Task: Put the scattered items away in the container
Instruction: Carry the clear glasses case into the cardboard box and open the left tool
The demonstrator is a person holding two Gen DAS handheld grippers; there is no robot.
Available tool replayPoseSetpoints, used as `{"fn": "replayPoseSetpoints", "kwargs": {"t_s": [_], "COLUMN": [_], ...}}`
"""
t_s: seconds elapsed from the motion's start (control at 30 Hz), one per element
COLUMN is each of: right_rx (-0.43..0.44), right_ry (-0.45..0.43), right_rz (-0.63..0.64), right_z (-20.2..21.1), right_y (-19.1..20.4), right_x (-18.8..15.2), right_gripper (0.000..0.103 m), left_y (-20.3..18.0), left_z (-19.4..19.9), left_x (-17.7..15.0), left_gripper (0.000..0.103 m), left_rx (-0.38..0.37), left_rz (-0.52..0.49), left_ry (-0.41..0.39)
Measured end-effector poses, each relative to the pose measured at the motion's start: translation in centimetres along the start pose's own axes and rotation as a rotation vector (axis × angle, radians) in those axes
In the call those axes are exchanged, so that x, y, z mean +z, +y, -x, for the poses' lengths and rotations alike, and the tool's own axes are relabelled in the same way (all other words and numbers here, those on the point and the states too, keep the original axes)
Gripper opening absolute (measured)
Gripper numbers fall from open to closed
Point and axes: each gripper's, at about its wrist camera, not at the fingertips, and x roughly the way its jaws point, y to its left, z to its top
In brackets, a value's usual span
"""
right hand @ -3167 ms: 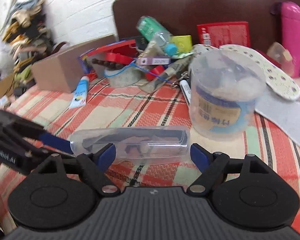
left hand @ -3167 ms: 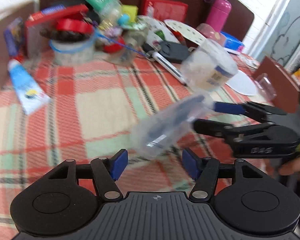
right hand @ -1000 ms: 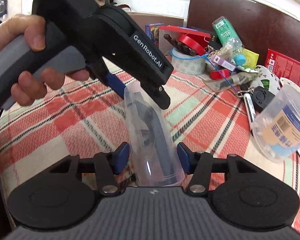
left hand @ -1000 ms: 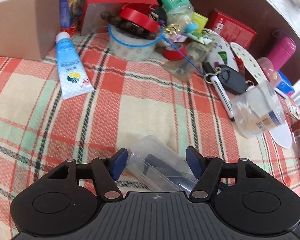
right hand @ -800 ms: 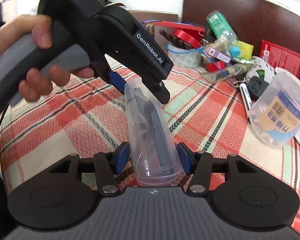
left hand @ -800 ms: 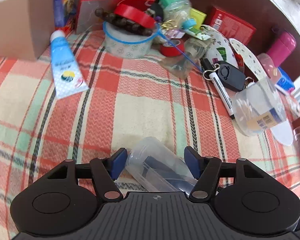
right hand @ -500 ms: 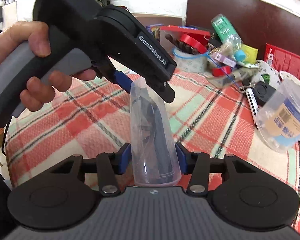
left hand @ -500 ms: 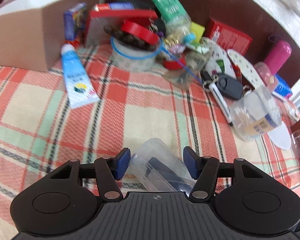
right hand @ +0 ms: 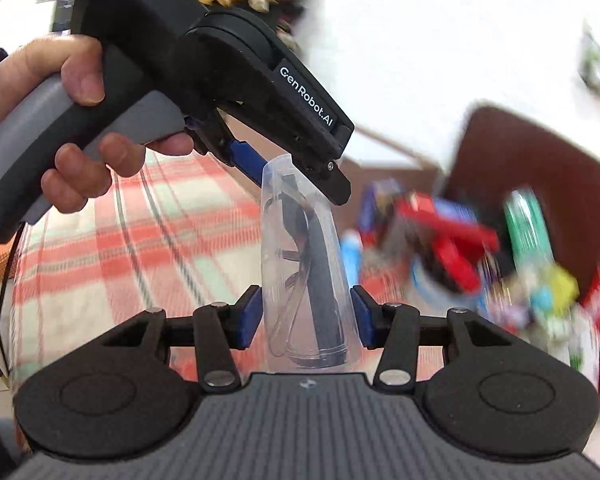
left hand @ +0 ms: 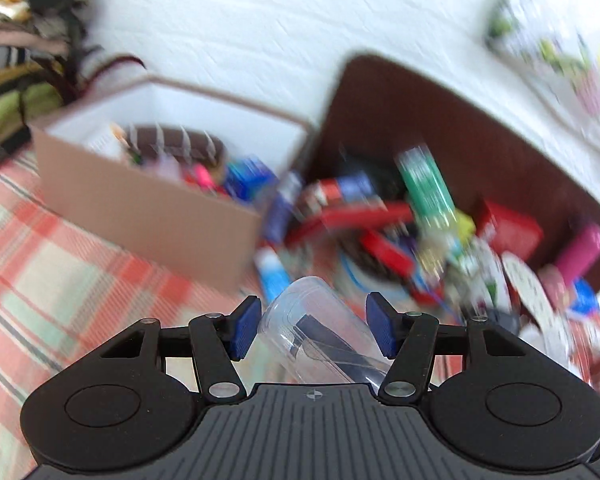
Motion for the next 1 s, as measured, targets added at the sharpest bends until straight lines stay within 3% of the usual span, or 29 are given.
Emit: {"fn": "replayPoseSetpoints", "kwargs": {"t_s": [0.23,0.43,0.63,0.87,0.9,0.93,0.97,1.0], "right_rx": [0.035,0.04,0.032,0.03,0.021,0.005,-0.021,-0.054], "right_ry": [-0.064,-0.089,-0.05,0.015,0.027,0.042,0.063,0.089], "right_rz": [0.129,0.218,0.298,0.333,0.342,0.352,0.358,0.362], "right_z": [-5.4,-11.8,-20.1,-27.1,-27.8,-28.4,-29.1,-29.6], "right_y": [-1.8,-4.8,-8.2,-11.9,-12.3,-12.5,-12.7,-12.7], "right_x": [7.7,12.4,14.2,14.0,13.9,13.8,13.7,13.7], "right_gripper": [0.051,0.051,0.05,0.049,0.049,0.05,0.053,0.069], "left_y": [4.4,8.0,10.9,12.2,12.4,12.6,12.7,12.7], "left_z": [-0.3,-5.1,-11.5,-18.4,-19.2,-20.0,-20.7,-21.2], "left_x": [8.5,15.0,19.7,21.8,21.9,22.0,21.9,21.8], "left_gripper": [0.06,0.06,0.06,0.06,0.061,0.074,0.08,0.09], "left_rx": [0.011,-0.009,-0.027,-0.022,-0.026,-0.031,-0.019,0.014], "left_rz": [0.058,0.103,0.122,0.102,0.107,0.112,0.114,0.113], "left_ry": [-0.088,-0.097,-0.08,-0.045,-0.039,-0.032,-0.019,-0.003]}}
